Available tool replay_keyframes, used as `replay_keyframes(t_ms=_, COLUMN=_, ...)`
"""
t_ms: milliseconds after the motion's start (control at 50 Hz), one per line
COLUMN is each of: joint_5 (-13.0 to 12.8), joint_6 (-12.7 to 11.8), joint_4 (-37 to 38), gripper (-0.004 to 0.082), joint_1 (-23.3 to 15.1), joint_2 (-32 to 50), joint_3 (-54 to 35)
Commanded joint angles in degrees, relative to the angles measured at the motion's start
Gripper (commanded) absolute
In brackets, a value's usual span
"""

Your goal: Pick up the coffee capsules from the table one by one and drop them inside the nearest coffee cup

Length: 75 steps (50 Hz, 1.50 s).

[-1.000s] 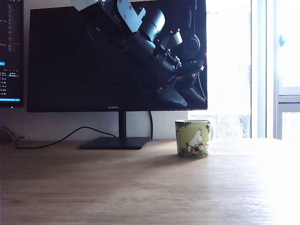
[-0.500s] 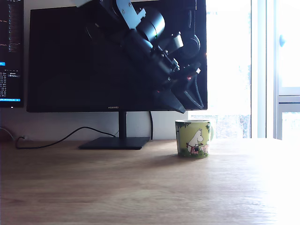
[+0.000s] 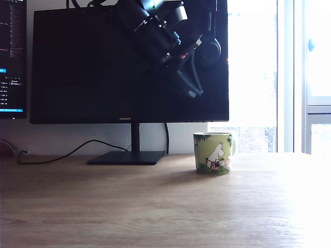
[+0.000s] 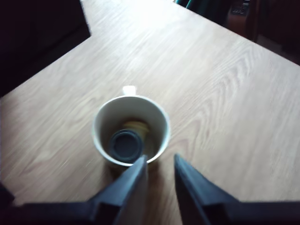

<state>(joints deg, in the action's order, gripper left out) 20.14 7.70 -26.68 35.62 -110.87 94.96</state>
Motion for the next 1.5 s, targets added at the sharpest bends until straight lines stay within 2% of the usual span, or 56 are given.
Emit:
replay_keyframes(t_ms=0, joint_5=0.31, joint_6=0.24, joint_4=0.42, gripper=-0.0019, joint_1=-0.63, joint_2=3.78, joint_3=-4.70)
replay_keyframes(t_ms=160, joint_5=-1.57, joint_6=-0.02, joint_4=5.25, gripper=-0.0019, joint_1=-2.38, joint_2=11.30, joint_3=-15.39)
replay_keyframes(t_ms=320, joint_5=-3.13, joint_6=-2.47, joint_4=10.99, gripper=-0.0019, joint_1=-5.77, joint_2=20.81, joint_3=-28.20)
replay_keyframes(t_ms=640, joint_5=-4.17, joint_6=-7.23, joint_4=18.58, gripper=-0.0019, joint_1=-15.54, joint_2=38.82, joint_3=-47.93)
replay_keyframes(t_ms=880, joint_5=-4.59, joint_6=-9.29, joint_4=21.68, gripper=-0.0019, joint_1=-23.91, joint_2=50.21, joint_3=-58.49)
replay_keyframes(t_ms=1040, joint_5=-5.55, joint_6=-10.84, joint_4=22.69, gripper=-0.0019, joint_1=-28.04, joint_2=58.45, joint_3=-64.59)
replay_keyframes(t_ms=1140, joint_5=-7.28, joint_6=-11.45, joint_4=22.73, gripper=-0.0019, joint_1=-29.48, joint_2=64.17, joint_3=-68.50)
replay_keyframes(t_ms=1320, joint_5=-9.81, joint_6=-14.84, joint_4=22.75, gripper=-0.0019, joint_1=-30.62, joint_2=75.67, joint_3=-75.12)
replay_keyframes(t_ms=1480, joint_5=-12.33, joint_6=-16.79, joint_4=18.51, gripper=-0.0019, joint_1=-30.62, joint_2=85.55, joint_3=-78.77)
